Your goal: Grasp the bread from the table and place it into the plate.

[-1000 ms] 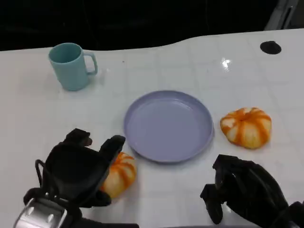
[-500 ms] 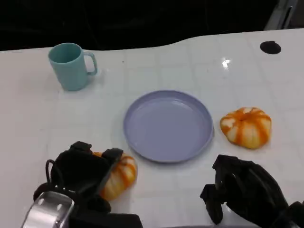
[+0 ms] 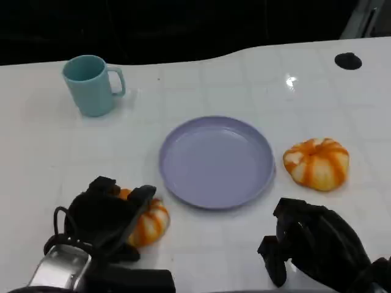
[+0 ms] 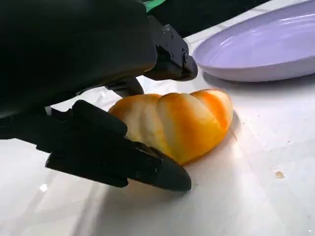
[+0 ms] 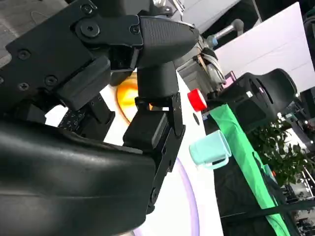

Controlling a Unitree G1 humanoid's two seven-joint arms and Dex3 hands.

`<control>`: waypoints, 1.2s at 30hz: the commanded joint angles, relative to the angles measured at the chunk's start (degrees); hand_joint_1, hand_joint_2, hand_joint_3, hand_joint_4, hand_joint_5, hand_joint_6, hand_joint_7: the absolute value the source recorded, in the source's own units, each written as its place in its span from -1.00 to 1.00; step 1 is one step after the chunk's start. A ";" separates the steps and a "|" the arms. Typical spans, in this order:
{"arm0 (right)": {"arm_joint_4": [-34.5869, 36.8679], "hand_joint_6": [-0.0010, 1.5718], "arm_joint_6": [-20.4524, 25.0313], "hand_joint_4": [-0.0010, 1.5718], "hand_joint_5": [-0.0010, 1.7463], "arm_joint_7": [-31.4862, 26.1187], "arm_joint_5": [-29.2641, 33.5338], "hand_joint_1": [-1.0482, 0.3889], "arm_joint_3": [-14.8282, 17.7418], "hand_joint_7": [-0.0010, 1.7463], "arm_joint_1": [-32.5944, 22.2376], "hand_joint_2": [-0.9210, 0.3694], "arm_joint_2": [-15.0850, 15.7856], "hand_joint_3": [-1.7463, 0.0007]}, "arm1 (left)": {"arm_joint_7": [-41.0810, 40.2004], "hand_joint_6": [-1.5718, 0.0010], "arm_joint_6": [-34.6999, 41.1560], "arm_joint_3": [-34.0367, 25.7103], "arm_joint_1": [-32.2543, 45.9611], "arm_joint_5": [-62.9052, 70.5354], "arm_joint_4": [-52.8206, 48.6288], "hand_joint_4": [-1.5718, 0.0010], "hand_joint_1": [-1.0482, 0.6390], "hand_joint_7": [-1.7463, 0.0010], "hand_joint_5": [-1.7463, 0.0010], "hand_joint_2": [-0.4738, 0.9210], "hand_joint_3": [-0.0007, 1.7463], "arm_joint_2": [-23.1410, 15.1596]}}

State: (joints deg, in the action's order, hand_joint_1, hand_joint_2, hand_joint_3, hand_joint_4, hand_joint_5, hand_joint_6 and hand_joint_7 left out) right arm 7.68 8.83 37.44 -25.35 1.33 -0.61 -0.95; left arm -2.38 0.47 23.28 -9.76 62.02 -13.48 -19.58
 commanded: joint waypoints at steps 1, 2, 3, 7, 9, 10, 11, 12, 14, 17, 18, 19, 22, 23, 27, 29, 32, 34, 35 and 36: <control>0.30 0.40 -0.31 0.57 0.73 0.13 -0.59 -0.86 0.42 0.50 0.36 -0.37 0.56 0.15 | -6.77 0.30 -2.74 1.11 -1.87 -1.44 -6.41 0.46 -0.17 0.90 -0.11 0.95 -0.99 -1.74; 0.37 0.40 -0.35 0.57 0.73 0.19 -0.57 -0.86 0.43 0.50 0.40 -0.37 0.60 0.15 | -8.71 0.21 -3.51 1.46 -2.35 -1.53 -7.82 0.41 -0.14 0.91 -0.33 0.97 -0.97 -1.92; 0.48 0.40 -0.48 0.57 0.72 0.33 -0.59 -0.86 0.47 0.50 0.41 -0.37 0.61 0.15 | -10.95 0.08 -4.36 1.88 -2.88 -1.52 -9.44 0.31 -0.11 0.90 -0.65 0.99 -0.92 -2.12; 0.27 0.39 -0.30 0.57 0.73 0.47 -0.67 -0.85 0.51 0.51 0.30 -0.38 0.70 0.15 | -18.08 -0.15 -7.18 3.50 -5.00 -2.02 -15.84 0.16 -0.05 0.87 -0.96 1.00 -0.78 -2.63; -0.10 0.39 -0.03 0.57 0.73 0.15 -0.52 -0.86 0.46 0.52 0.21 -0.38 0.77 0.15 | -20.91 -0.24 -8.46 4.35 -6.39 -2.53 -20.02 0.15 -0.07 0.84 -0.96 1.00 -0.68 -2.63; -0.09 0.39 -0.18 0.57 0.74 0.12 -0.42 -0.87 0.44 0.52 0.23 -0.38 0.76 0.15 | -21.49 -0.26 -8.78 4.71 -6.89 -2.87 -21.29 0.15 -0.08 0.83 -0.95 1.00 -0.65 -2.66; 0.18 0.39 -0.50 0.57 0.74 0.36 -0.38 -0.87 0.44 0.52 0.32 -0.38 0.76 0.15 | -22.77 -0.27 -9.36 5.12 -7.44 -3.06 -22.78 0.15 -0.09 0.83 -0.94 1.00 -0.63 -2.69; 0.38 0.39 -0.64 0.57 0.74 0.59 -0.49 -0.87 0.49 0.52 0.37 -0.39 0.74 0.15 | -23.97 -0.33 -9.79 5.63 -8.00 -2.97 -24.08 0.12 -0.10 0.80 -0.96 1.00 -0.60 -2.81; 0.37 0.40 -0.75 0.57 0.73 0.66 -0.44 -0.87 0.48 0.52 0.26 -0.39 0.78 0.16 | -25.54 -0.40 -10.14 6.51 -8.87 -2.74 -25.76 0.09 -0.12 0.76 -0.99 1.00 -0.57 -3.00; 0.17 0.40 -0.75 0.58 0.73 0.54 -0.53 -0.87 0.55 0.52 0.04 -0.40 0.67 0.17 | -27.67 -0.25 -9.33 7.77 -9.79 -2.07 -27.07 -0.01 -0.14 0.14 -1.00 1.00 -0.54 -3.02; 0.27 0.39 -0.75 0.58 0.72 0.73 -0.75 -0.86 0.63 0.51 0.04 -0.40 0.61 0.17 | -28.65 -0.05 -9.07 8.13 -10.06 -1.85 -27.52 -0.06 -0.14 -0.41 -1.00 0.98 -0.56 -2.96; 0.22 0.39 -0.58 0.58 0.72 0.60 -0.77 -0.86 0.65 0.51 0.11 -0.40 0.61 0.17 | -30.20 0.02 -9.22 8.43 -10.40 -1.77 -28.21 -0.07 -0.13 -0.62 -1.00 0.97 -0.56 -2.86; 0.67 0.40 -0.61 0.58 0.72 0.62 -0.61 -0.87 0.74 0.51 0.63 -0.40 0.79 0.18 | -35.18 0.14 -9.87 9.20 -11.41 -2.03 -30.39 -0.09 -0.10 -0.94 -1.00 0.84 -0.43 -2.46; 0.83 0.40 -0.65 0.58 0.72 0.70 -0.65 -0.87 0.79 0.51 0.75 -0.40 0.80 0.18 | -36.87 0.15 -10.43 9.30 -11.64 -2.42 -31.05 -0.09 -0.09 -0.97 -1.00 0.78 -0.37 -2.32; 0.92 0.41 -0.41 0.57 0.71 0.59 -0.74 -0.86 0.92 0.49 0.91 -0.40 0.80 0.19 | -44.63 0.15 -14.22 9.54 -12.64 -3.77 -34.12 -0.14 -0.03 -0.99 -1.00 0.47 0.01 -1.89; 0.92 0.41 -0.41 0.57 0.71 0.46 -0.71 -0.87 0.97 0.49 0.93 -0.40 0.74 0.20 | -47.62 0.13 -16.02 9.41 -13.12 -4.54 -35.65 -0.16 0.01 -1.00 -1.00 0.34 0.19 -1.55; 1.13 0.41 -0.54 0.58 0.71 0.51 -0.72 -0.87 1.02 0.49 1.05 -0.40 0.65 0.20 | -50.71 0.11 -17.33 9.54 -13.71 -5.17 -37.03 -0.17 0.03 -1.00 -1.00 0.27 0.36 -1.24; 1.21 0.41 -0.71 0.58 0.71 0.51 -0.61 -0.87 0.98 0.50 1.03 -0.40 0.62 0.20 | -52.13 0.09 -18.34 9.38 -13.88 -5.80 -37.24 -0.19 0.06 -1.00 -1.00 0.20 0.47 -1.16; 1.21 0.42 -0.77 0.58 0.71 0.50 -0.60 -0.87 0.97 0.50 0.99 -0.40 0.59 0.20 | -52.43 0.09 -18.77 9.30 -13.92 -6.08 -37.21 -0.19 0.07 -1.00 -1.00 0.19 0.50 -1.19; 1.33 0.42 -0.86 0.58 0.71 0.60 -0.63 -0.87 0.98 0.50 1.04 -0.40 0.56 0.20 | -52.59 0.09 -19.19 9.02 -13.88 -6.49 -36.82 -0.19 0.07 -1.00 -1.00 0.19 0.51 -1.27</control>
State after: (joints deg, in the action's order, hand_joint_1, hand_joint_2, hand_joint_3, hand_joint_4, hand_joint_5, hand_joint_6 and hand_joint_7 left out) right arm 8.50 8.71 37.84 -25.49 1.81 0.19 -0.97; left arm -53.50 -17.59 32.62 -23.26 56.86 -50.07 -20.37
